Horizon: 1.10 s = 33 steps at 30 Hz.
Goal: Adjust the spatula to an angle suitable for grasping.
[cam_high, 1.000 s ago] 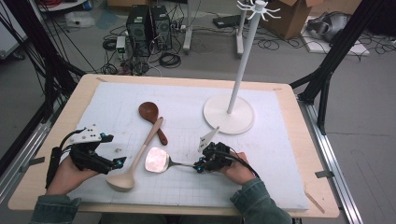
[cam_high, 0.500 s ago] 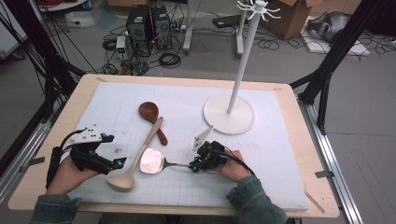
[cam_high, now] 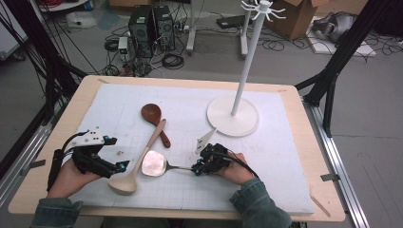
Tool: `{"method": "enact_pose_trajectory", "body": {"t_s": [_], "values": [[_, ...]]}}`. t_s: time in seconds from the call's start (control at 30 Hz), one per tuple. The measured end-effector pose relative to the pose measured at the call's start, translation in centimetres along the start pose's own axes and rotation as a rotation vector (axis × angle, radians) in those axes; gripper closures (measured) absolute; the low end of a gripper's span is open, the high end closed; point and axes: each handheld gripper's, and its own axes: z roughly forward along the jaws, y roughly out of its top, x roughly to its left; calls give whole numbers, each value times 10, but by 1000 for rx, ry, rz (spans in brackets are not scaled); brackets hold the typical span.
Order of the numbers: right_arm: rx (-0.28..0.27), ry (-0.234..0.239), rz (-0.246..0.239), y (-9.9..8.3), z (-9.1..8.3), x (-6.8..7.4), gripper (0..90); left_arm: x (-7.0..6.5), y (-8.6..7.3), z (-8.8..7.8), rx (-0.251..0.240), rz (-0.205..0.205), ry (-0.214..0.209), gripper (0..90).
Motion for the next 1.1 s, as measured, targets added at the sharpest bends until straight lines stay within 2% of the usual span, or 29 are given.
{"method": "enact_pose_trajectory", "body": {"t_s": [0.07,0.33,0.37,0.6,0.93,1.1], "values": [[-22,4,12,0,-2,0,777,0,0,0,0,1,0,18],[-25,-5,30,-5,-9,1,718,0,0,1,-1,-2,-3,17],[-15,-17,26,-7,-11,2,699,0,0,1,-1,-1,-1,18],[-33,-35,38,-15,-20,5,667,0,0,1,2,3,-5,18],[-36,-82,84,-43,-41,10,593,-1,0,3,7,5,-7,18],[-33,-111,75,-54,-50,14,568,-1,0,3,8,5,-8,18]]}}
